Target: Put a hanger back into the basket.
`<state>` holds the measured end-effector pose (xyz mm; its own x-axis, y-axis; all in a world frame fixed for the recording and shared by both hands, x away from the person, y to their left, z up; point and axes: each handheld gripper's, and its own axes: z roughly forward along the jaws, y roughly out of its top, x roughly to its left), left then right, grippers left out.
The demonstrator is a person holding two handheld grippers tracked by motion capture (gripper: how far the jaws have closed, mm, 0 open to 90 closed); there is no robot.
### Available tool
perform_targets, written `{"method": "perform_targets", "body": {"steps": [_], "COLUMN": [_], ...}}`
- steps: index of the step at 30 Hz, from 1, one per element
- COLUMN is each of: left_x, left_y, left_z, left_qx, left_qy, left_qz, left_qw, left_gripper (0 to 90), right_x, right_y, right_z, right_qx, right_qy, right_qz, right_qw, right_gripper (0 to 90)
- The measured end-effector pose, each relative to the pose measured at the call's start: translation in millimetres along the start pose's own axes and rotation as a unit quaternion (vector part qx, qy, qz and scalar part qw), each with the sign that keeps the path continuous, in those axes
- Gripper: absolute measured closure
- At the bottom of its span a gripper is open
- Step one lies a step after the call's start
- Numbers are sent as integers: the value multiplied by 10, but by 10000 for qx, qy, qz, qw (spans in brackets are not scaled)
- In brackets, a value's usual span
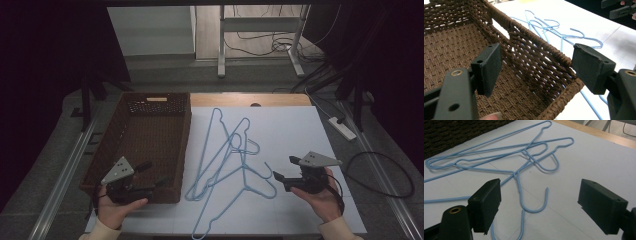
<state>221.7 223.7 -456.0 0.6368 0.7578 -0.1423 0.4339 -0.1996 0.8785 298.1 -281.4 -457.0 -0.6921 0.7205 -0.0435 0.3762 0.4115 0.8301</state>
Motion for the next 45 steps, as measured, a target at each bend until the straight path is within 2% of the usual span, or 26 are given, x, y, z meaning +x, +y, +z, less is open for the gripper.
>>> {"method": "perform_targets", "body": {"steps": [5, 13, 17, 25, 38, 45], "left_x": [4, 5, -2, -18, -26, -31], "left_y": [3, 16, 20, 24, 29, 33], "left_z": [18, 31, 41, 63, 65, 61], "left_qx": [32, 50, 64, 101, 107, 110], "left_qy": [-25, -72, -80, -107, -99, -98], "left_qz": [-2, 12, 18, 50, 87, 99], "left_qw": [10000, 10000, 9999, 9999, 9999, 9998], "left_gripper": [253, 254, 254, 253, 253, 254], "right_x": [-13, -56, -65, -77, -51, -91], "right_y": [100, 348, 514, 684, 792, 836], "right_z": [65, 268, 392, 588, 865, 1042], "right_qx": [56, 270, 468, 675, 991, 1210], "right_qy": [35, 210, 310, 421, 554, 643], "right_qz": [-99, -239, -418, -613, -810, -924], "right_qw": [9999, 9991, 9975, 9949, 9902, 9862], "right_gripper": [200, 229, 241, 244, 260, 286]}}
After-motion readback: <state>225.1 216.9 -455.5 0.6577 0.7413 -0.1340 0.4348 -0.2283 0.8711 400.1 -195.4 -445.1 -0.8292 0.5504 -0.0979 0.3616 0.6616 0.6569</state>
